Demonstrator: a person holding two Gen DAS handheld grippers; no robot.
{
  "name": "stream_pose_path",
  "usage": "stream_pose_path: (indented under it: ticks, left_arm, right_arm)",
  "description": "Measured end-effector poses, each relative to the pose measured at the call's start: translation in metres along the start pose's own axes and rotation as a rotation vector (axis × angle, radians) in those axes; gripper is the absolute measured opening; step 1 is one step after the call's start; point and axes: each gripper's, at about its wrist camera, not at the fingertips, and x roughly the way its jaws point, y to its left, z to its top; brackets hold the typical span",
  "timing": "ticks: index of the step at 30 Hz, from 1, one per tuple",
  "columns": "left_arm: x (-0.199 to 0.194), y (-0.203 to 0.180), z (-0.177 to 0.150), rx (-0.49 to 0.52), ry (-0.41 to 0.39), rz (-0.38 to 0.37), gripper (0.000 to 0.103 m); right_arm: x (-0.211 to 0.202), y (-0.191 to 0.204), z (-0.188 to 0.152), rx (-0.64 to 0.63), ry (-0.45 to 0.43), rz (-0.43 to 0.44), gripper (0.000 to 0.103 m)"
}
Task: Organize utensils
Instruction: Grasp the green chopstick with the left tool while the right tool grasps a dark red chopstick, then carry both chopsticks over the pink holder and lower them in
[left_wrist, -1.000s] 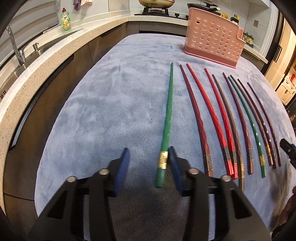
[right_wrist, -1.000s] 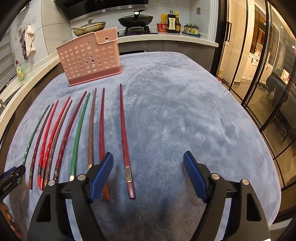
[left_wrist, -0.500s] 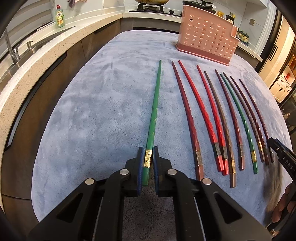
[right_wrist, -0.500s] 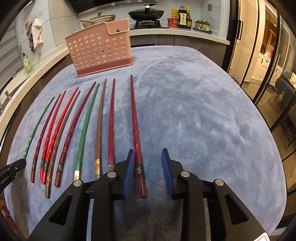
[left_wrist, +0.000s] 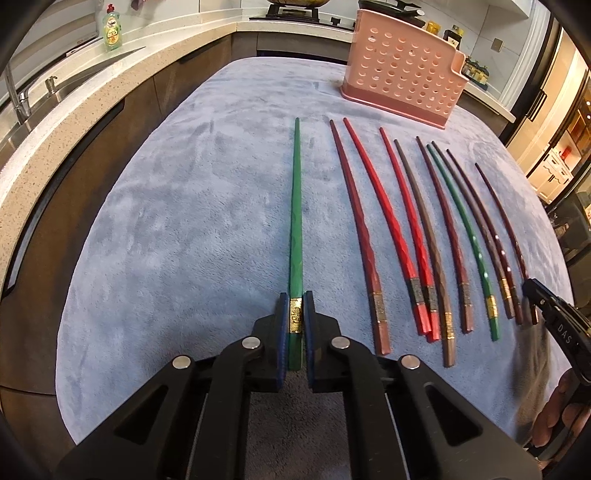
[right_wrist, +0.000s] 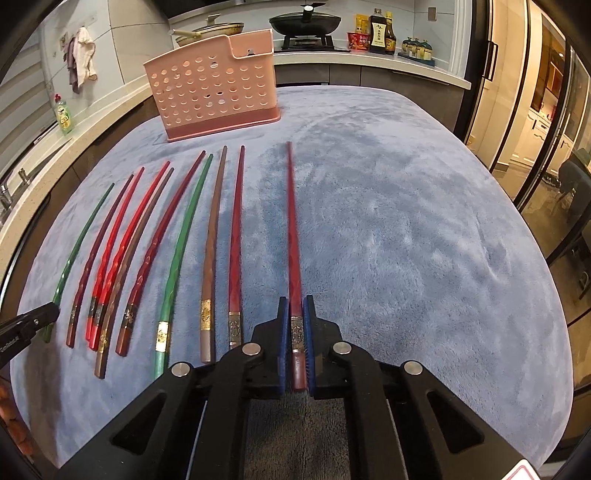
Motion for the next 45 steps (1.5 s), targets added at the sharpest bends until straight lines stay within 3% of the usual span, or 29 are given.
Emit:
stream_pose_path:
  ticks: [6,18,36,45]
  left_arm:
    - [-0.024,0.001,0.004,-0.012,-0.04,-0.018,0.007]
    - [-0.106,0.001,0.047,-0.012,-0.224,-0.048,0.007]
    - [-0.158,-0.026,0.162,0.006,-0.435,-0.051,0.007]
    - [-0.195,-0.058,0.24,0.0,-0.652,-0.064,0.007]
  right_arm:
    - [-0.03,-0.003,0.006,0.007,-0.052,0.019,0.007]
    - [-0.108,-0.016,0.057,0.034,-0.246,0.055,0.007]
    - [-0.158,-0.028,0.154,0.109,-0.472,0.128,0.007]
    - [-0.164,-0.014,0.238,0.143,-0.637,0.215,0.007]
